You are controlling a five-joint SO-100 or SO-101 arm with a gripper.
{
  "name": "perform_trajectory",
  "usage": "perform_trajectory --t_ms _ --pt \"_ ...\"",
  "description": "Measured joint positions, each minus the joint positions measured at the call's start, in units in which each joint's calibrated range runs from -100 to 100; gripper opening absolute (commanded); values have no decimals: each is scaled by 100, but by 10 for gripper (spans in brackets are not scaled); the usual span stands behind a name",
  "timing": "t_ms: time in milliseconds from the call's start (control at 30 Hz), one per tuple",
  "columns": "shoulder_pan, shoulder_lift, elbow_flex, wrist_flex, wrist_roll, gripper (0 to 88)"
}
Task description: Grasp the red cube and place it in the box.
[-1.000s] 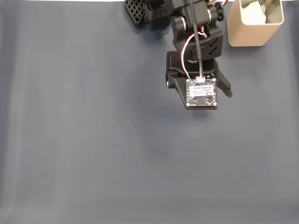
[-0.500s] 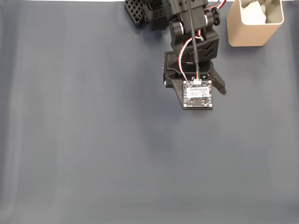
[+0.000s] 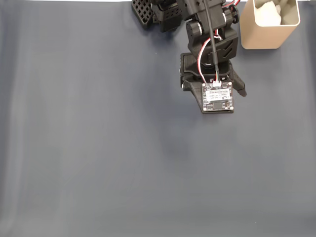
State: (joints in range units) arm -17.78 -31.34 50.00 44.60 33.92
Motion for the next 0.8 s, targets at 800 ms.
perform_trajectory --t_ms 800 --pt "-30 205 109 -463 78 418"
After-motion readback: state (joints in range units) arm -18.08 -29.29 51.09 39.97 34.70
